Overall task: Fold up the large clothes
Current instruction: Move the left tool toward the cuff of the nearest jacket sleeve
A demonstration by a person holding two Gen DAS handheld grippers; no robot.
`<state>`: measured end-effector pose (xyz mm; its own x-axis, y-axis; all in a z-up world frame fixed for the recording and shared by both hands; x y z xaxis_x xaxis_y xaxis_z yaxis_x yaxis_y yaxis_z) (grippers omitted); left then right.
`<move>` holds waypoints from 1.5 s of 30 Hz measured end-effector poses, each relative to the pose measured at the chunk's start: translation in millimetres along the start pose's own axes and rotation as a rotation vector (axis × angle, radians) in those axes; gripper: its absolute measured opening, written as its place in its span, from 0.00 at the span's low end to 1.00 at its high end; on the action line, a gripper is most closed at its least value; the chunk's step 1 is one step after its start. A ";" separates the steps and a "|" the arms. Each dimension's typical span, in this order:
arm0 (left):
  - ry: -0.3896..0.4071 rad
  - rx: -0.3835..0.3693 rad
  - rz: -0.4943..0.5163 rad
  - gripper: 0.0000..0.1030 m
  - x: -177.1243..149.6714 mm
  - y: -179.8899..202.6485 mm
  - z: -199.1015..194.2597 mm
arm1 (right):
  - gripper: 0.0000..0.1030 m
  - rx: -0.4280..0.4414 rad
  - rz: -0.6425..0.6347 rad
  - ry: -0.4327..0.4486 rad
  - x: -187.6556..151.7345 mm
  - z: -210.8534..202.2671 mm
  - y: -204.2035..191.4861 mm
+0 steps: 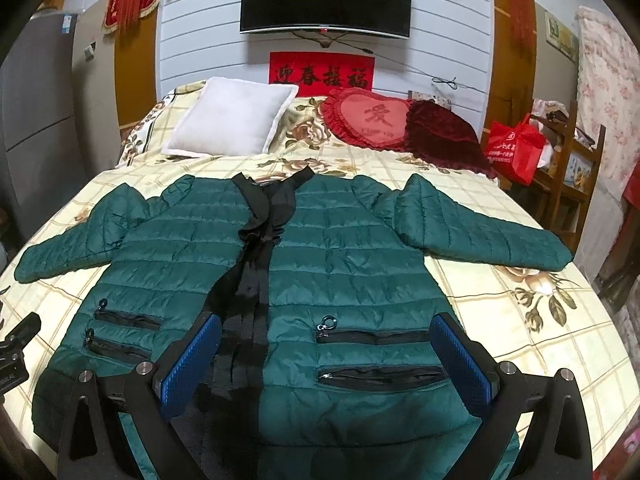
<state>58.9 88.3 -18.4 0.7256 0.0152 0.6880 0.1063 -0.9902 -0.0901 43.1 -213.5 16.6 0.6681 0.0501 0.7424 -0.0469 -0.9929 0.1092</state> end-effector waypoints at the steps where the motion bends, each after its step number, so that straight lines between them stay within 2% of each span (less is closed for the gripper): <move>1: -0.001 -0.007 -0.006 1.00 0.4 0.3 1.1 | 1.00 -0.004 0.001 -0.001 0.0 -0.1 1.1; 11: -0.042 -0.048 0.063 1.00 -3.1 19.3 7.7 | 1.00 -0.033 0.006 -0.025 -1.2 2.9 5.9; 18: -0.094 -0.087 0.024 1.00 -4.4 13.4 15.9 | 1.00 -0.036 0.006 -0.039 -1.3 6.3 5.0; 34: -0.106 -0.104 0.010 1.00 -6.1 11.7 17.2 | 1.00 -0.049 -0.001 -0.056 -1.8 11.0 1.6; 36: -0.127 -0.131 -0.001 1.00 -3.0 7.7 21.9 | 1.00 -0.048 0.004 -0.055 -1.9 10.4 2.7; 38: -0.194 -0.190 -0.043 1.00 8.9 -7.0 36.6 | 1.00 -0.043 0.009 -0.056 -2.0 10.4 3.2; 40: -0.202 -0.165 -0.101 1.00 23.3 -29.2 49.2 | 1.00 -0.034 0.013 -0.055 -2.1 10.3 3.6; 43: -0.214 -0.038 -0.170 1.00 50.8 -76.4 80.0 | 1.00 -0.024 0.018 -0.048 -1.8 8.5 3.8; 45: -0.223 -0.008 -0.202 1.00 62.6 -101.3 98.0 | 1.00 -0.017 0.021 -0.053 -1.7 9.4 4.2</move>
<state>160.1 203.2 -36.8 0.8221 0.2410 0.5158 0.2589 -0.9651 0.0384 48.7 -218.7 9.5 0.7049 0.0229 0.7089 -0.0735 -0.9917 0.1051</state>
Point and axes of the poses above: each gripper's, at about its wrist camera, not at the fingertips, and z roughly the way its jaws point, y to its right, x to its top, the point moved 1 cm from there along z, roughly the way its jaws point, and after that the axes turned 8 degrees about -y, right-handed, at the moved point
